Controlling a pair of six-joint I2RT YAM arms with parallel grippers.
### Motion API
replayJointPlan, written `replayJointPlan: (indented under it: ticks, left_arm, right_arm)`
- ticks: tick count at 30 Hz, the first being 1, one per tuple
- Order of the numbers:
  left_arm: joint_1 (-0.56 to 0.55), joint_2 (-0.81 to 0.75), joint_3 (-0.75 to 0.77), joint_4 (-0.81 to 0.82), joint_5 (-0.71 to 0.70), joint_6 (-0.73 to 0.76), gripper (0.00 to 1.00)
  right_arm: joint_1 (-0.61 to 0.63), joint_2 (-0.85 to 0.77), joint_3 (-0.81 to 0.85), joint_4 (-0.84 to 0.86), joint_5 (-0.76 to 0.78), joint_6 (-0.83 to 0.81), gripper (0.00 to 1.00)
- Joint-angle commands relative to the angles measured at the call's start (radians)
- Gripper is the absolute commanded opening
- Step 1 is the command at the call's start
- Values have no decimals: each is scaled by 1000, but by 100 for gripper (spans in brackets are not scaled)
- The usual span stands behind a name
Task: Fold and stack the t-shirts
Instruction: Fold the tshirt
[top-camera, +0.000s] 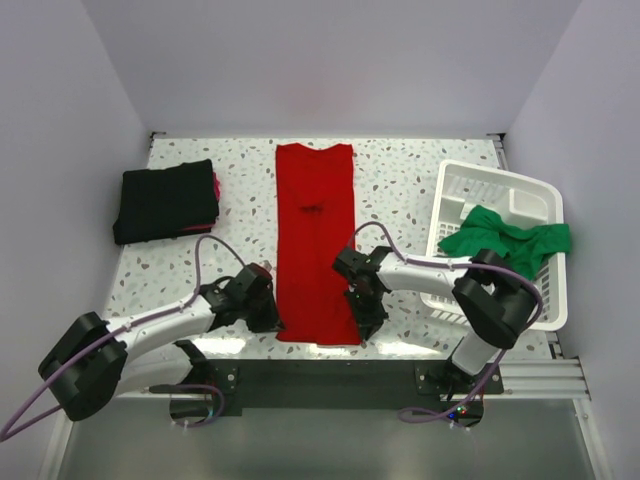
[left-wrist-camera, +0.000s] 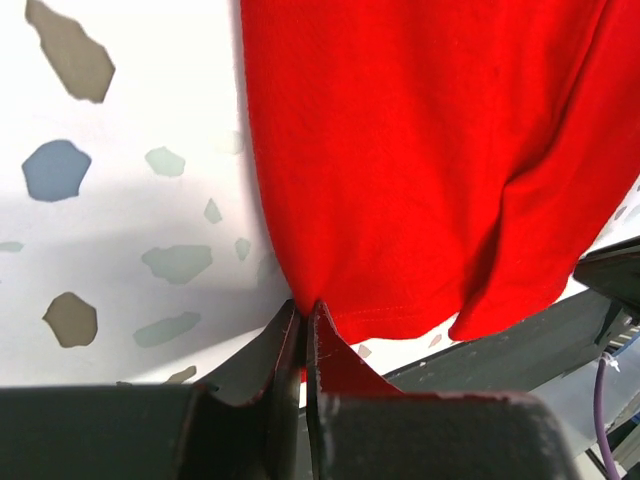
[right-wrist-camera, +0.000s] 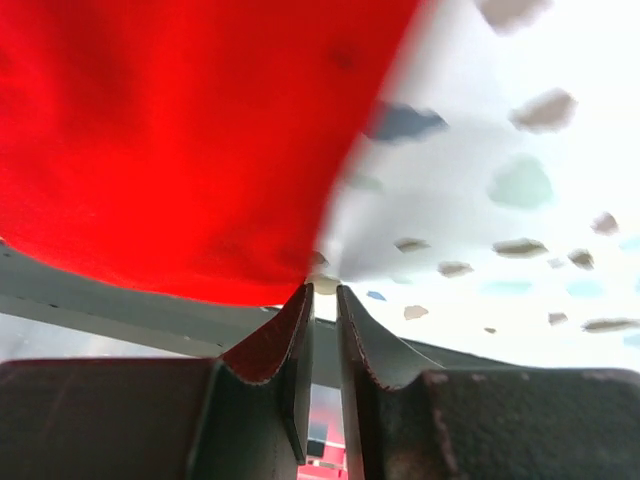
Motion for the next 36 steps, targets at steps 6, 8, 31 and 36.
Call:
replayJointPlan:
  ticks: [6, 8, 31, 36]
  left_arm:
    - [-16, -59, -70, -99, -11, 19, 7]
    - [-18, -95, -63, -101, 3, 13, 16]
    - [-18, -268, -108, -151, 14, -73, 54]
    - [-18, -247, -156, -79, 31, -67, 50]
  right_arm:
    - [7, -73, -12, -55, 49, 33, 26]
    - [7, -87, -5, -53, 41, 41, 30]
    - [33, -45, -109, 189, -107, 148, 45]
    - [37, -33, -118, 203, -104, 154, 38]
